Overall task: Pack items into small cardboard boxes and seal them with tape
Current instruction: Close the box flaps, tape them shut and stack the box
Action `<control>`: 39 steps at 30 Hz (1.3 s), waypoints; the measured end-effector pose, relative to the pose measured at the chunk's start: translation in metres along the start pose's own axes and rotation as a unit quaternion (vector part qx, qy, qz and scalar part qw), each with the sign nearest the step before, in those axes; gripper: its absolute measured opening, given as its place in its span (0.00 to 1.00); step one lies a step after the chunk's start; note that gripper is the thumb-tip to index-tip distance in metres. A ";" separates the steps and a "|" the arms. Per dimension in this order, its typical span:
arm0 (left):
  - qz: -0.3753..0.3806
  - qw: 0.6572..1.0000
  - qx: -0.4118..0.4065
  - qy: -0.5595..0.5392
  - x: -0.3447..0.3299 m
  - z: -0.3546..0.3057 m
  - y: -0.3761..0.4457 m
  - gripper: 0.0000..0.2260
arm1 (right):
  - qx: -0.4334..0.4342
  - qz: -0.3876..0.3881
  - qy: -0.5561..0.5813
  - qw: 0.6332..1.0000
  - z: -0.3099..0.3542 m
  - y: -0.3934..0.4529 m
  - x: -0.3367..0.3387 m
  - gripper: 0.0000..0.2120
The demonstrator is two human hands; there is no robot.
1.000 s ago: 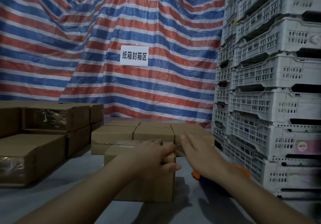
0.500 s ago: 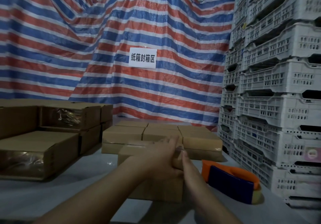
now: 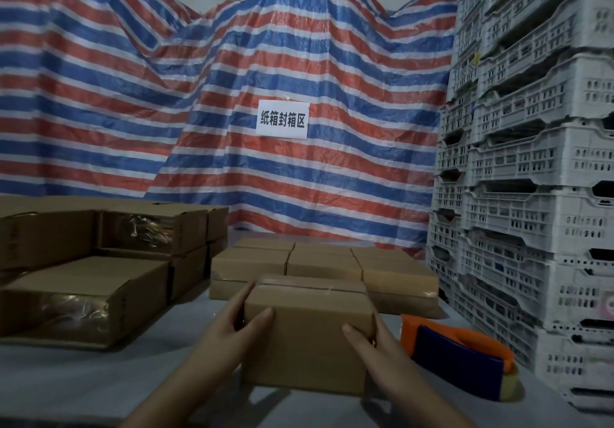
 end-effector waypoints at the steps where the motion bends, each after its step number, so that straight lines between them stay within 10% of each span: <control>1: 0.008 1.000 0.009 -0.018 -0.001 0.004 -0.002 0.29 | 0.003 -0.003 -0.011 1.000 0.001 0.001 -0.001 0.27; 7: -0.141 0.989 -0.028 0.036 0.010 0.011 0.013 0.02 | 0.016 -0.049 -0.081 0.995 0.020 0.024 -0.017 0.17; 11: -0.194 0.975 0.005 0.107 0.043 0.005 0.037 0.09 | -0.032 -0.062 -0.126 0.990 0.037 0.061 -0.040 0.20; 20: -0.068 0.971 0.231 0.006 0.101 0.025 0.055 0.15 | -0.168 0.030 -0.016 0.985 0.011 0.123 -0.085 0.41; 25: -0.099 0.975 0.200 0.001 0.105 0.043 0.045 0.11 | -0.152 0.004 -0.059 0.987 0.000 0.118 -0.092 0.32; 31: -0.029 0.989 0.146 0.016 0.109 0.053 0.032 0.23 | 0.024 0.136 -0.069 0.988 -0.010 0.089 -0.100 0.46; 39: -0.086 0.982 0.103 0.132 0.116 0.063 0.068 0.18 | 0.046 0.089 -0.196 0.975 0.007 0.126 -0.115 0.30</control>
Point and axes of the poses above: each hand's wrist, its own y-axis towards the middle knuckle, its own x-axis out of the back of the hand, z = x × y, the point moved 3 cm from there along y, towards the middle knuckle, and after that the axes turned 6 degrees about -x, right-handed, at the moved point
